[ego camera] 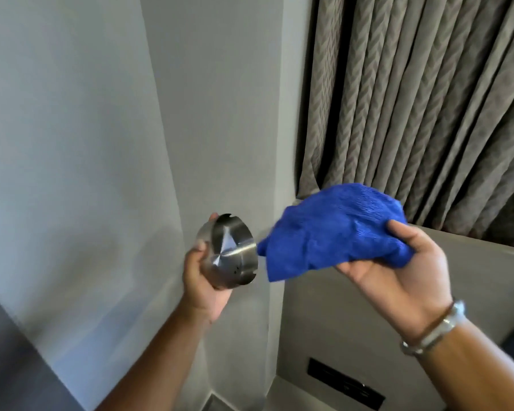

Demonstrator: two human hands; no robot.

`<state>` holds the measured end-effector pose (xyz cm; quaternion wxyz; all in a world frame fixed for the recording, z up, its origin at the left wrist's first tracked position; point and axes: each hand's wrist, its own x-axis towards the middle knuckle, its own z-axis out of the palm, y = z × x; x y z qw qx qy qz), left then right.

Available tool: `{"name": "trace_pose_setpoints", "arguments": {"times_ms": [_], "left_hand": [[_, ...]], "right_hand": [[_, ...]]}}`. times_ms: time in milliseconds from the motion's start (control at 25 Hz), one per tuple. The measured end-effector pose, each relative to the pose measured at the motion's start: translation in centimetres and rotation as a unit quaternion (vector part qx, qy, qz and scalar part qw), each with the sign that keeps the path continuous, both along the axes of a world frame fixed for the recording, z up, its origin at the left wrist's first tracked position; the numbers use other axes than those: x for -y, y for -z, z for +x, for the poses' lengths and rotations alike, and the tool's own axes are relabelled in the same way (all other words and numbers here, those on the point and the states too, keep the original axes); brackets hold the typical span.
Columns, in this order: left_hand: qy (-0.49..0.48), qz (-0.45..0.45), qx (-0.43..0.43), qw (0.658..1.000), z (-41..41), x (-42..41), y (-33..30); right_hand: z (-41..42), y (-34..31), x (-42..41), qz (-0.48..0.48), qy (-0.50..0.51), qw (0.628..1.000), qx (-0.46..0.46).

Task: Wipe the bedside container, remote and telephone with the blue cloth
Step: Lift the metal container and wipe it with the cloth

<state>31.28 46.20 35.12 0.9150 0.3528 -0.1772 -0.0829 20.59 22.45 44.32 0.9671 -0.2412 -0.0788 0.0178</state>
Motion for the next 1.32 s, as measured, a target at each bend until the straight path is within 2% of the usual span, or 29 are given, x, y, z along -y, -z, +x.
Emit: {"name": "trace_pose_setpoints", "arguments": {"times_ms": [80, 200, 320, 400, 440, 480, 520, 560, 640, 680, 720, 760, 800, 880, 920, 960, 1000, 1040, 1080, 1120, 1200, 1240, 1320], "left_hand": [[0.107, -0.091, -0.094, 0.986, -0.2, -1.6, 0.6], [0.246, -0.121, -0.047, 0.960, -1.2, -1.5, -0.2], [0.234, -0.087, -0.011, 0.968, -2.1, -0.7, -1.3], [0.207, -0.075, -0.015, 0.975, -2.4, -0.3, -1.4], [0.191, -0.073, -0.024, 0.979, -2.5, -0.1, -1.5], [0.173, -0.069, -0.031, 0.982, -2.8, 0.2, -1.5], [0.160, -0.060, -0.033, 0.985, -3.1, 0.6, -1.6], [0.152, -0.043, -0.029, 0.987, -3.4, 1.2, -1.7], [0.136, 0.000, -0.016, 0.991, -4.2, 2.4, -1.9], [0.126, 0.018, -0.013, 0.992, -4.4, 2.9, -1.8], [0.116, 0.035, -0.012, 0.993, -4.5, 3.4, -1.6], [0.109, 0.049, -0.010, 0.993, -4.5, 3.9, -1.5], [0.103, 0.058, -0.010, 0.993, -4.4, 4.1, -1.4], [0.087, 0.063, -0.004, 0.994, -4.1, 4.5, -1.0], [0.075, 0.066, 0.001, 0.995, -3.9, 4.5, -0.7], [0.068, 0.066, 0.008, 0.995, -3.7, 4.5, -0.5], [0.068, 0.065, 0.016, 0.995, -3.7, 4.5, -0.3], [0.071, 0.066, 0.025, 0.995, -3.6, 4.6, 0.1], [0.072, 0.067, 0.030, 0.995, -3.6, 4.8, 0.6], [0.075, 0.072, 0.031, 0.994, -3.7, 5.1, 1.1], [0.092, 0.077, 0.021, 0.993, -4.2, 6.0, 1.7], [0.107, 0.071, 0.009, 0.992, -4.4, 6.6, 2.0], [0.122, 0.055, -0.017, 0.991, -4.6, 7.3, 2.1]], "right_hand": [[-0.3, 0.8, 1.2, -0.019, 0.045, 0.999, -0.008], [-0.7, 2.0, 0.9, -0.080, 0.084, 0.993, -0.022], [-1.0, 2.6, -0.7, -0.196, 0.099, 0.974, -0.047], [-1.2, 2.6, -1.7, -0.254, 0.111, 0.960, -0.026], [-1.2, 2.4, -2.3, -0.307, 0.128, 0.943, 0.003], [-1.2, 2.1, -3.1, -0.394, 0.155, 0.905, 0.048], [-1.2, 1.9, -3.9, -0.513, 0.189, 0.830, 0.112], [-0.9, 1.9, -4.6, -0.641, 0.220, 0.714, 0.173], [-0.1, 2.7, -5.7, -0.855, 0.229, 0.404, 0.230], [0.2, 3.0, -6.0, -0.912, 0.211, 0.279, 0.215], [0.4, 3.1, -6.4, -0.939, 0.190, 0.214, 0.190], [0.6, 2.9, -6.6, -0.947, 0.167, 0.215, 0.168], [0.7, 2.6, -6.9, -0.941, 0.143, 0.268, 0.151], [1.0, 2.4, -6.8, -0.878, 0.078, 0.457, 0.116], [1.1, 2.5, -6.6, -0.838, 0.041, 0.533, 0.110], [1.1, 2.6, -6.4, -0.802, 0.010, 0.587, 0.108], [0.8, 2.8, -6.4, -0.782, -0.013, 0.614, 0.103], [0.6, 3.1, -6.2, -0.783, -0.024, 0.613, 0.101], [0.6, 3.6, -5.9, -0.803, -0.016, 0.588, 0.099], [0.9, 4.1, -5.5, -0.838, 0.013, 0.536, 0.100], [1.3, 4.4, -4.6, -0.909, 0.086, 0.396, 0.096], [1.5, 4.3, -4.3, -0.928, 0.119, 0.341, 0.093], [1.9, 4.1, -4.1, -0.945, 0.161, 0.269, 0.093]]}}
